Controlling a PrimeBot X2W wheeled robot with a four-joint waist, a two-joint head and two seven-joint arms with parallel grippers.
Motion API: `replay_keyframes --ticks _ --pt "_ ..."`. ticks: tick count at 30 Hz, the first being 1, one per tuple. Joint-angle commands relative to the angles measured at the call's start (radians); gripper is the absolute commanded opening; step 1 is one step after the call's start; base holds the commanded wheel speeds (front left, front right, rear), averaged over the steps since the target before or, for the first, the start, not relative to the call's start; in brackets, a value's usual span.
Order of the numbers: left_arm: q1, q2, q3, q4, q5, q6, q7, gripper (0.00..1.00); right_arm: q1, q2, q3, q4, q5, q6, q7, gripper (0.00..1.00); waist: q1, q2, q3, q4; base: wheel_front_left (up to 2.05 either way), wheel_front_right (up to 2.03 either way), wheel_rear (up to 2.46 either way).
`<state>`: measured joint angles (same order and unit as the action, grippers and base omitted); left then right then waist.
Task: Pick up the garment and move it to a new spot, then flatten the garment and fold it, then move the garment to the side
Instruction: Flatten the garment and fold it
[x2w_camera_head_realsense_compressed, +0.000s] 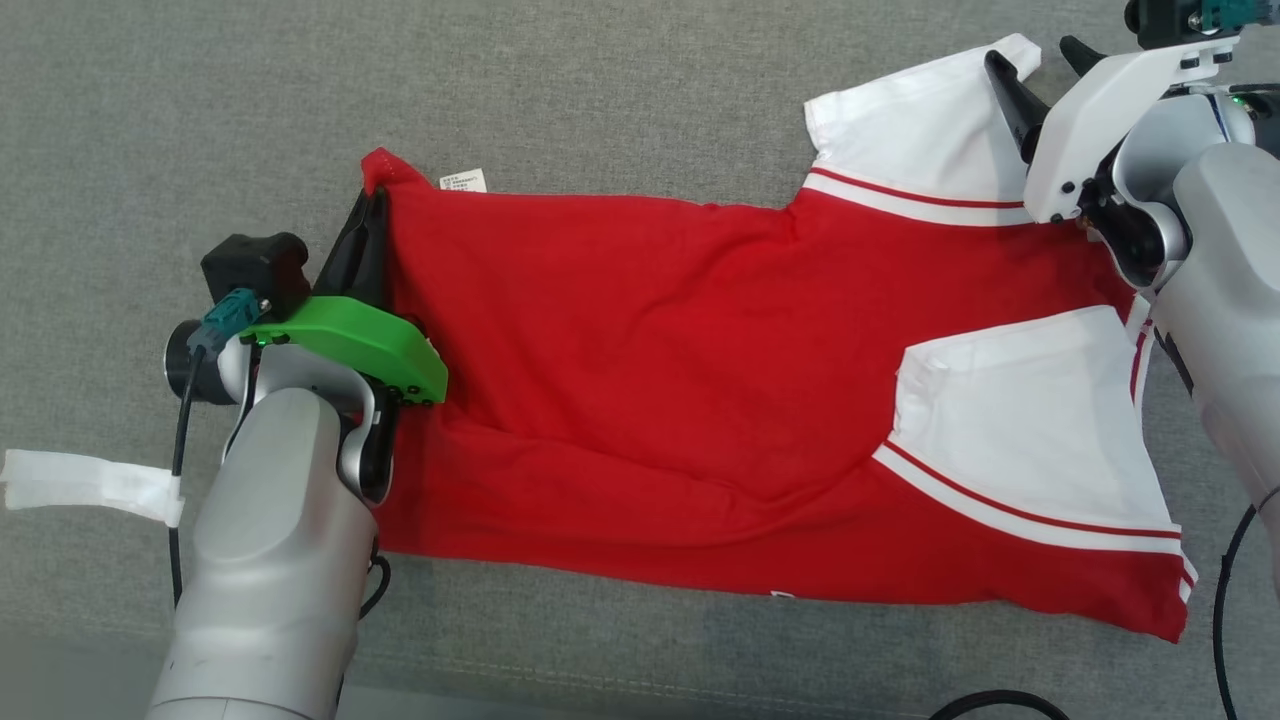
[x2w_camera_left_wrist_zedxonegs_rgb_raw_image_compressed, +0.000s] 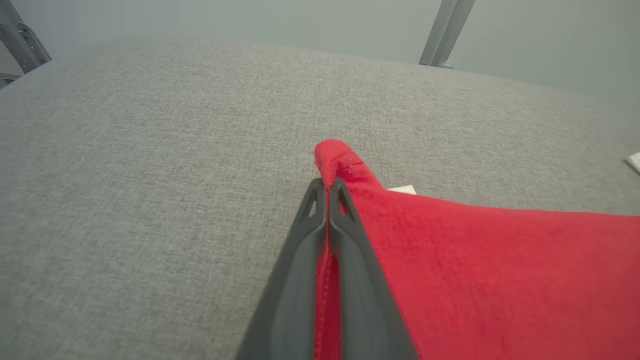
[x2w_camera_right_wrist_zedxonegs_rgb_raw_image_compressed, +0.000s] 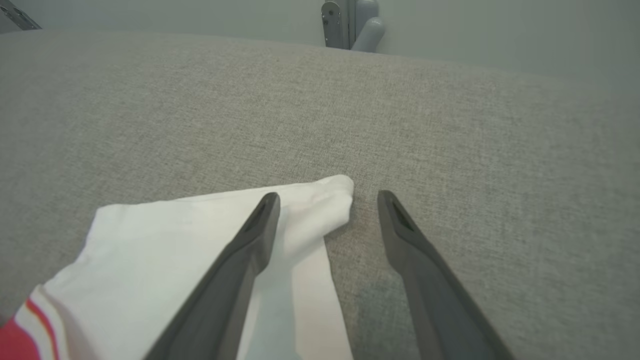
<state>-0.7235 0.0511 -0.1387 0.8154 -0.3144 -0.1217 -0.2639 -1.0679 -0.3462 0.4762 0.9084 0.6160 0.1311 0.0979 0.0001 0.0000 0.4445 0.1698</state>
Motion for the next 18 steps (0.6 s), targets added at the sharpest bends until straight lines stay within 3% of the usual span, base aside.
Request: replay_keyframes --ticks 1,3,5,6,8,18 --pt "-0.018 0.001 -0.023 -0.011 -0.023 0.012 0.0 0.0 -0.022 -0.006 0.014 0.03 -0.005 -0.001 0.02 1.0 -0.0001 0.0 0.04 0.037 0.0 0.0 0.0" --pt "-0.023 0.001 -0.049 -0.019 -0.042 0.021 0.0 0.0 -0.039 -0.001 0.017 0.051 0.004 -0.001 0.021 1.0 -0.0001 0.0 0.047 0.04 0.0 0.0 0.0" --pt "-0.026 0.001 -0.071 -0.025 -0.054 0.03 0.0 0.0 -0.049 0.001 0.025 0.066 0.009 -0.001 0.014 0.76 -0.0001 0.0 0.052 0.041 0.0 0.0 0.0" --pt "-0.027 0.001 -0.079 -0.028 -0.06 0.035 0.0 0.0 -0.049 0.003 0.029 0.073 0.013 -0.001 0.01 0.47 -0.0001 0.0 0.054 0.041 0.0 0.0 0.0" --pt "-0.03 0.001 -0.09 -0.032 -0.069 0.043 0.0 0.0 -0.06 0.001 0.038 0.077 0.018 -0.001 -0.008 0.0 -0.0001 0.0 0.058 0.041 0.0 0.0 0.0" --pt "-0.024 0.002 -0.073 -0.037 -0.061 0.055 0.0 0.0 -0.067 0.002 0.075 0.063 0.053 -0.001 -0.171 0.0 -0.0001 0.0 0.029 0.013 0.0 0.0 0.0"
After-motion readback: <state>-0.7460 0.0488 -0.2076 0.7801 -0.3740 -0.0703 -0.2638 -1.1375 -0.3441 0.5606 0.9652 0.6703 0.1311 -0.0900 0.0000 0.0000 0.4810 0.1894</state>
